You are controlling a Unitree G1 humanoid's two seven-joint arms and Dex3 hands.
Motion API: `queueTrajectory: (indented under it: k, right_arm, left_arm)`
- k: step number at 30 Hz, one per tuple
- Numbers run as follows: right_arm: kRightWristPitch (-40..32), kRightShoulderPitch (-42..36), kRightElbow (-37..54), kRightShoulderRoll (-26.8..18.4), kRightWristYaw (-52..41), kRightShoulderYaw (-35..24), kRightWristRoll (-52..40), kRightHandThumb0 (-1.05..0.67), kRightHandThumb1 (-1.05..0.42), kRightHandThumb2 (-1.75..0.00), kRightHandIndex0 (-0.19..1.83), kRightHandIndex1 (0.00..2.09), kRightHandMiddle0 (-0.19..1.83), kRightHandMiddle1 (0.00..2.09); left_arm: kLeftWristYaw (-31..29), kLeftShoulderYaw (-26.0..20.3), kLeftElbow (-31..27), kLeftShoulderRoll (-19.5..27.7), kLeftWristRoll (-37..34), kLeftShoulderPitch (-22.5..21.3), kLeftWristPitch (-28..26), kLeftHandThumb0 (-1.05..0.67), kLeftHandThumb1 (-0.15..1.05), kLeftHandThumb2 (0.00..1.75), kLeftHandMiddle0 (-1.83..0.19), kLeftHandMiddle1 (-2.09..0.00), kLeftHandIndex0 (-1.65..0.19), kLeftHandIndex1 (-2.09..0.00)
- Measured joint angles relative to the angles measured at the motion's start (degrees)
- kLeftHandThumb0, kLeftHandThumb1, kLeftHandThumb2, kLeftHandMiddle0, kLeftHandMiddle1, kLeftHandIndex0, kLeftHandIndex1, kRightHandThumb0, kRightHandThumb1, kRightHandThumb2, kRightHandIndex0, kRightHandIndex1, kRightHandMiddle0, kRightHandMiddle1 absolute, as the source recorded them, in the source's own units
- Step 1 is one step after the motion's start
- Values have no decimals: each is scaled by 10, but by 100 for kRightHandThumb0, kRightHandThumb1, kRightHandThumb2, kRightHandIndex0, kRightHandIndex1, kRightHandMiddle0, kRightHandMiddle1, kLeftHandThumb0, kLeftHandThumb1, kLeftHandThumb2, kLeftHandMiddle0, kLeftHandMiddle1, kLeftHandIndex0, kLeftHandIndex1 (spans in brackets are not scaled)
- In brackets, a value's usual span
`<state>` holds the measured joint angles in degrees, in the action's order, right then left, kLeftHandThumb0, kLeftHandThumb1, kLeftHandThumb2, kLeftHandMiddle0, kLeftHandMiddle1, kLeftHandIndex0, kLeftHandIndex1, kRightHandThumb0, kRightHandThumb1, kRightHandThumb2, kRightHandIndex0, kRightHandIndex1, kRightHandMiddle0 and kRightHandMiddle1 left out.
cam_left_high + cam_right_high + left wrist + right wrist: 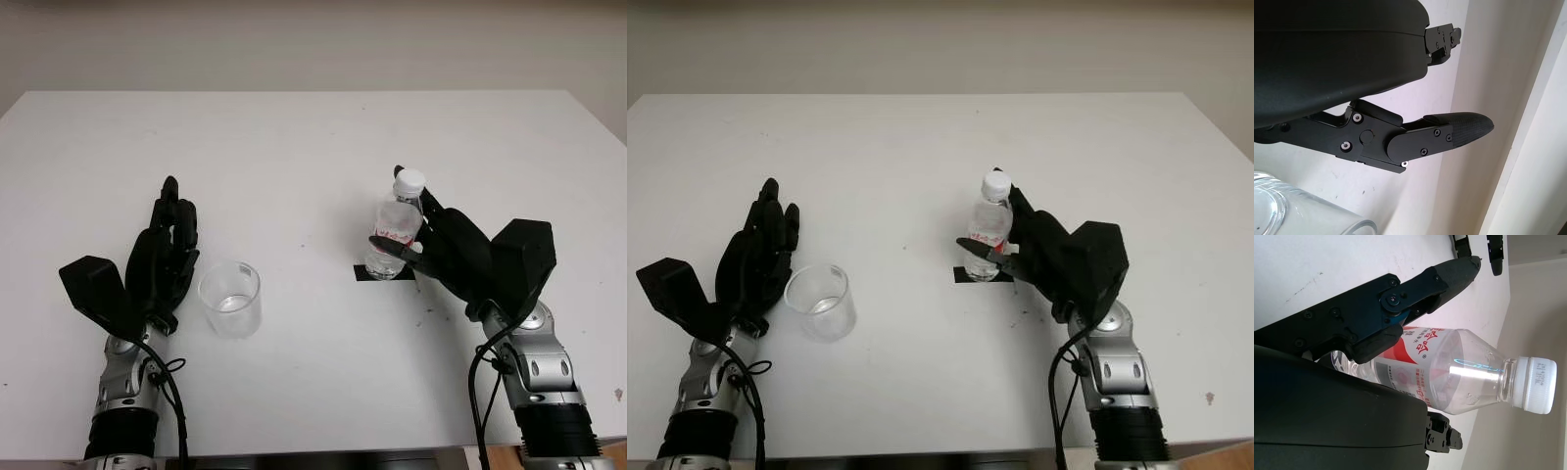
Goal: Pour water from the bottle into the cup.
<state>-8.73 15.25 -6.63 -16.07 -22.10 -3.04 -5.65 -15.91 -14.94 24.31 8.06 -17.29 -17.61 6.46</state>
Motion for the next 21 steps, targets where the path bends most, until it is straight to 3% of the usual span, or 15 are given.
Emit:
queueTrajectory:
  k: [7, 21]
  right_arm:
    - [145, -13, -46, 10, 31, 29, 56, -104, -90, -6, -19, 0, -19, 0]
    - [219, -31, -79, 49, 128, 51, 109, -93, -91, -5, -19, 0, -19, 0]
  left_arm:
    - [0, -1, 2, 0, -1, 0, 0, -69, 105, 56, 14, -5, 15, -5]
    - [1, -1, 4, 0, -2, -2, 2, -68, 105, 57, 13, -5, 14, -5]
